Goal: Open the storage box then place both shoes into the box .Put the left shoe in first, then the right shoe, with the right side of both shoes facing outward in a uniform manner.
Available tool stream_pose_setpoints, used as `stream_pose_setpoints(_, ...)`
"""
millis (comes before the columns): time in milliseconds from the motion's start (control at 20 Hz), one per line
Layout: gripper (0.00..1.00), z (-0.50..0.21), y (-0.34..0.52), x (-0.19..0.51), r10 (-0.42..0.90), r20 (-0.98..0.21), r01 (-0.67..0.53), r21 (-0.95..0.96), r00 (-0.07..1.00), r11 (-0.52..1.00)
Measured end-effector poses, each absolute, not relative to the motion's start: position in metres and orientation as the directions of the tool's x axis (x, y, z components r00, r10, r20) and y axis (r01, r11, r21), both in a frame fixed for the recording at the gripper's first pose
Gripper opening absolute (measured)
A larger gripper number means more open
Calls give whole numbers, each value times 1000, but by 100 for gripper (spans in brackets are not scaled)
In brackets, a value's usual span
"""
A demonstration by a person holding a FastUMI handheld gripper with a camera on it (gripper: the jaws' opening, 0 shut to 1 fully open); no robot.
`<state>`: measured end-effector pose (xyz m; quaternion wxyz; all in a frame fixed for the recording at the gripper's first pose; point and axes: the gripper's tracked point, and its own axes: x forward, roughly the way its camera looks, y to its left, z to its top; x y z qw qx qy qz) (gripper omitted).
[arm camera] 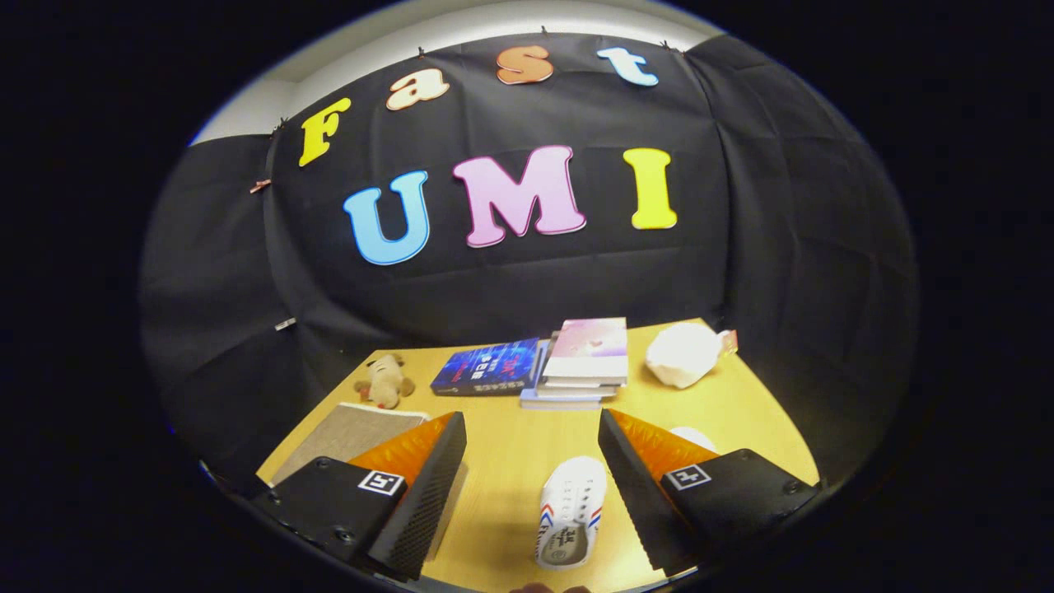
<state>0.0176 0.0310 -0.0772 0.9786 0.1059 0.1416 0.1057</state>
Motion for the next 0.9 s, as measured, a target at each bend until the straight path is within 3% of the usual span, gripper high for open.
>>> stream_pose_setpoints(200, 99, -118, 76, 0, 463, -348, -321, 395, 815, 861)
stream_pose_setpoints(450, 99, -162, 116, -31, 666, -418, -405, 556, 619, 726)
stream_pose_setpoints(750, 99, -188, 161, -55, 854, -355, -389, 776, 381, 496)
stream_pose_setpoints(900, 98, -199, 180, -59, 897, -308, -356, 838, 317, 413)
